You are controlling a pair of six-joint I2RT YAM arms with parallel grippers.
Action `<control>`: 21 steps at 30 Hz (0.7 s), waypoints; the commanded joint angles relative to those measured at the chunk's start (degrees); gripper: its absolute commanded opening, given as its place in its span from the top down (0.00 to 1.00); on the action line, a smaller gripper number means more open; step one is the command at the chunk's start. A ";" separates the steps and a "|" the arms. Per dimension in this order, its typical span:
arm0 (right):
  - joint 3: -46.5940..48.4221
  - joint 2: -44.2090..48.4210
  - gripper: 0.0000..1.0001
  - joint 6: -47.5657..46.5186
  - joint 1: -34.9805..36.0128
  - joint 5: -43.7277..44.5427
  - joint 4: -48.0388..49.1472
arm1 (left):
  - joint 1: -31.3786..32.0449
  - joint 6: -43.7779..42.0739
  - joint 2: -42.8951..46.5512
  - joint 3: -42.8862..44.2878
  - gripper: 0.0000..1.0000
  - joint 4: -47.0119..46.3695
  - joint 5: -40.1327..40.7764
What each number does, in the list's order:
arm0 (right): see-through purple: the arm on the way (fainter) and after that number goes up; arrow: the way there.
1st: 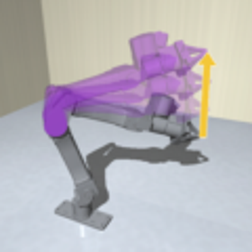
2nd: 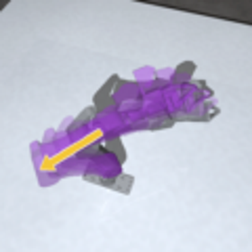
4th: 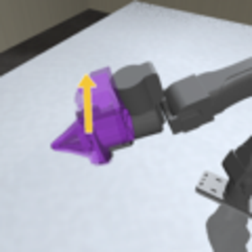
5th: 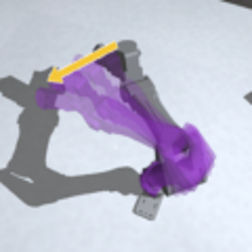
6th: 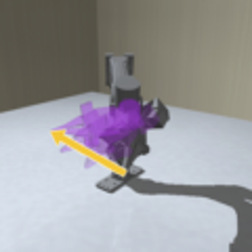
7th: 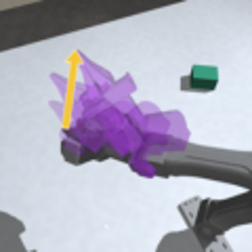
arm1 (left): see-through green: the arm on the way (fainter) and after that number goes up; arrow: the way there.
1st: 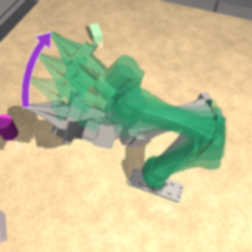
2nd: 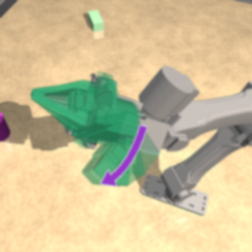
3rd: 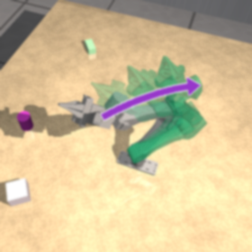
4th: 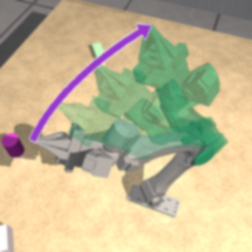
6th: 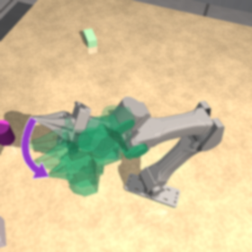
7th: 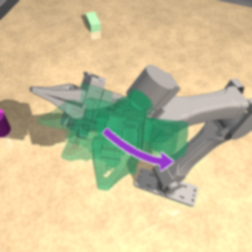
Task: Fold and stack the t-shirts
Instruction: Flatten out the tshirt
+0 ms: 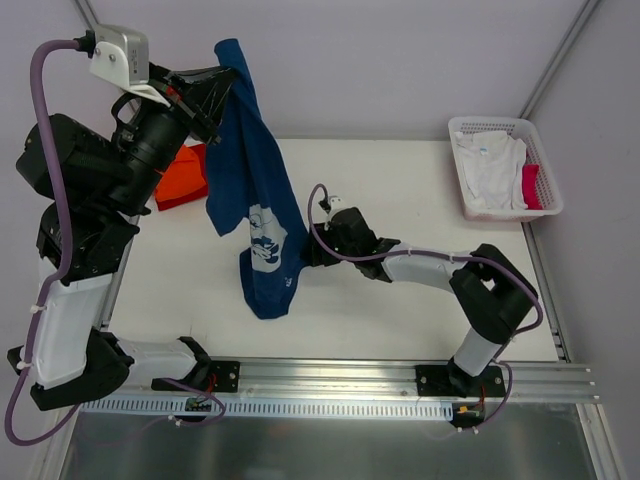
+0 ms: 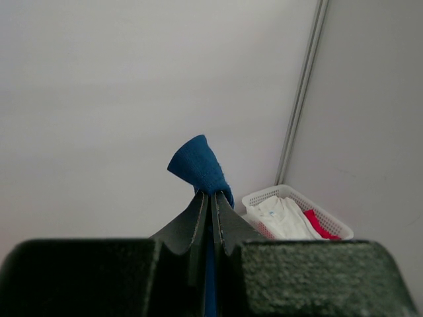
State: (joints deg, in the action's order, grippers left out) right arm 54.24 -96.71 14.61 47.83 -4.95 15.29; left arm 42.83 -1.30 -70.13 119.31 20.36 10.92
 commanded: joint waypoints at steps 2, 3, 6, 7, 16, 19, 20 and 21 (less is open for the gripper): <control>2.80 -2.87 0.58 2.88 0.15 -1.73 7.29 | 0.59 -0.46 2.54 0.23 1.00 -4.10 -0.11; 3.33 -3.83 0.65 3.49 0.15 -2.34 7.91 | 0.59 -0.37 2.63 0.23 1.00 -4.01 -0.11; 4.21 -5.15 0.83 3.84 0.33 -3.04 8.44 | 0.59 -0.55 3.07 -0.12 1.00 -3.75 0.24; 4.56 -5.16 0.88 3.76 0.33 -3.05 8.44 | 0.59 -0.63 3.33 -0.21 1.00 -3.75 0.33; 3.60 5.10 1.00 -4.40 0.24 4.59 0.10 | 0.59 -0.63 4.82 -2.85 1.00 -3.75 1.03; 3.16 10.20 1.00 -6.34 0.16 9.07 -2.19 | 0.59 -0.46 5.53 -3.64 1.00 -3.75 1.12; 3.33 11.70 1.00 -7.74 0.15 10.82 -3.76 | 0.59 -0.37 5.62 -3.99 1.00 -3.75 1.21; 3.42 13.11 1.00 -8.63 0.07 11.54 -4.91 | 0.59 -0.37 6.05 -4.25 1.00 -3.66 1.21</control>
State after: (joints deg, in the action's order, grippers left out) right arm 56.45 -90.19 10.48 47.90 1.21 12.38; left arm 42.83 -1.30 -65.80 115.24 20.38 11.00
